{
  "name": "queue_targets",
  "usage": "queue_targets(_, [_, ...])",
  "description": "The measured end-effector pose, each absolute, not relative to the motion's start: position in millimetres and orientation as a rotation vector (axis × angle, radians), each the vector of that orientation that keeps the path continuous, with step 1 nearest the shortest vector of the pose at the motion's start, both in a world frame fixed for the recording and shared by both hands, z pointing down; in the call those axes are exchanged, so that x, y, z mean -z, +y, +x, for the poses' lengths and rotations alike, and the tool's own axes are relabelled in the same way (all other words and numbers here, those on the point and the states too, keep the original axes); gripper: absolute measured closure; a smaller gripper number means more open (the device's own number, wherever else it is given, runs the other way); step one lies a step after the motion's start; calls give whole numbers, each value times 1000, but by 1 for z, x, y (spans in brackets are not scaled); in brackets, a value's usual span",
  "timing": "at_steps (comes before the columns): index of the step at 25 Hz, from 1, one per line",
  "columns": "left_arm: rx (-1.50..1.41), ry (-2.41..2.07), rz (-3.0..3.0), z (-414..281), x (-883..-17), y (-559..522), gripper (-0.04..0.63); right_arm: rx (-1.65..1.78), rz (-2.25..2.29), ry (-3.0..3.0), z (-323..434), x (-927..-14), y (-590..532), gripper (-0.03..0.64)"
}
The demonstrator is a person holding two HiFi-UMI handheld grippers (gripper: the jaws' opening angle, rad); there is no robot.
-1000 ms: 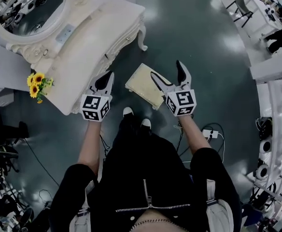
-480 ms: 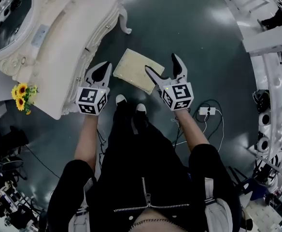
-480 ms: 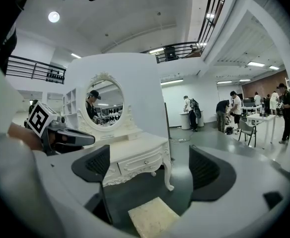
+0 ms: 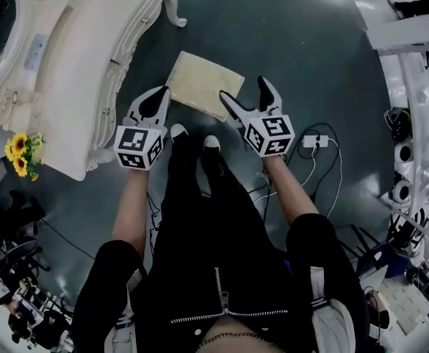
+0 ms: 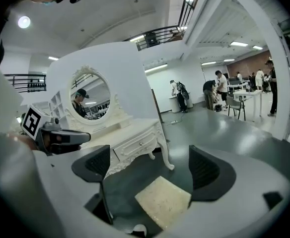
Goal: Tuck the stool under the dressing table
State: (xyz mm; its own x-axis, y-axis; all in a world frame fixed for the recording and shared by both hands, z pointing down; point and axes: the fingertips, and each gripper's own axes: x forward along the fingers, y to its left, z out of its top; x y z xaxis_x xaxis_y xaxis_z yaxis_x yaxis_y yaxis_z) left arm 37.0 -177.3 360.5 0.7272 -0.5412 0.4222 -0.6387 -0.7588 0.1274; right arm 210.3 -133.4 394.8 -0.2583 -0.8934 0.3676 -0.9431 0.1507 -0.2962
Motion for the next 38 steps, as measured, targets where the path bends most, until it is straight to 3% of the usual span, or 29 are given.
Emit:
queue_targets(20, [-637, -903, 2556, 15, -477, -195, 574, -1406, 1777, -1908, 219, -646, -113, 120])
queue_targets(38, [-643, -876, 2558, 19, -586, -216, 574, -1824, 1883, -1628, 239, -825, -122, 108])
